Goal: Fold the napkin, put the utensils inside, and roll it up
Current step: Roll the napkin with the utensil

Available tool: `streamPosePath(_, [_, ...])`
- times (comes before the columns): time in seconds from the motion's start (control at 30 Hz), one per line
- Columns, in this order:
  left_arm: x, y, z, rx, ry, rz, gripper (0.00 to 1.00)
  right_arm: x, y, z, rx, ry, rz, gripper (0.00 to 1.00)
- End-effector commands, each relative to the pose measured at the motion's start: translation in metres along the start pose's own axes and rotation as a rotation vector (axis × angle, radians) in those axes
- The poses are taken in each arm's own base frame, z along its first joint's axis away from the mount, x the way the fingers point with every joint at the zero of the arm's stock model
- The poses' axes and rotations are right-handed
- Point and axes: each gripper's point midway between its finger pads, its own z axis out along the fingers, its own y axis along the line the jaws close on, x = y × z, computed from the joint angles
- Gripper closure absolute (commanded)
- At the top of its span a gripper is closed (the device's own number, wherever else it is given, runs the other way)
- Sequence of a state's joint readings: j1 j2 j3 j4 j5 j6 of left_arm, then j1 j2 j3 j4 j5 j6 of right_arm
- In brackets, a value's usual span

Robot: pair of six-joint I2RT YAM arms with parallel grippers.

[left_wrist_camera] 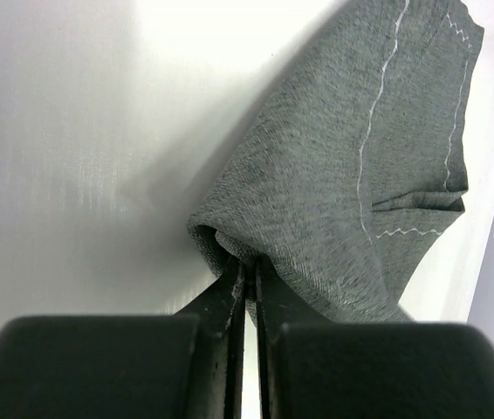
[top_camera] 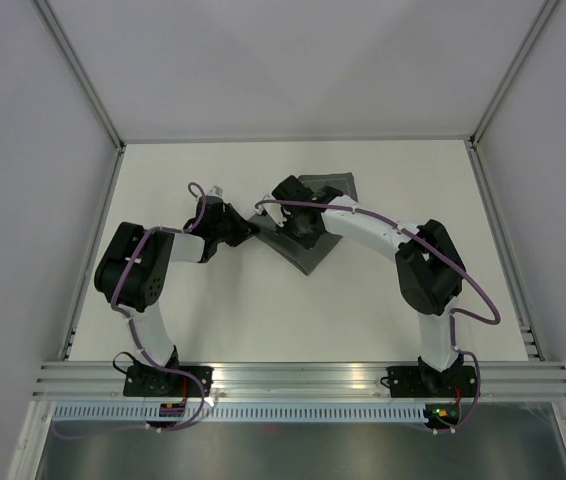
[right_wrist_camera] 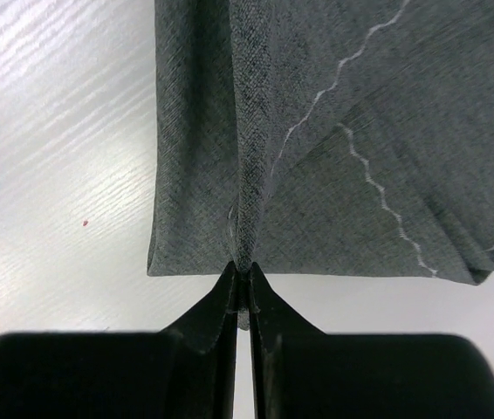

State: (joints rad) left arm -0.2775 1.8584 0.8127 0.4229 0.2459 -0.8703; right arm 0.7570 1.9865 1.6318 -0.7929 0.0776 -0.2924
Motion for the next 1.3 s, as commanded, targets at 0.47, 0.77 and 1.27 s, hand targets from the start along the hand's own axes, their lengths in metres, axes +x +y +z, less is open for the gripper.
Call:
streamPosePath(0.47, [-0.015,-0.011,0.006,0.016,-0.053,-0.044,0.93,0.029,0.037,0.019,-0.136,0.052,0.025,0.90])
streamPosePath(0.77, [-0.015,-0.017,0.002,0.041,-0.064,-0.039,0.76,0.032,0.038,0.026,-0.135,0.067,0.025,0.87])
streamPosePath(1.27, [-0.020,-0.044,-0.016,0.144,-0.073,0.021,0.57,0.025,0.038,0.028,-0.143,0.060,0.024,0.85])
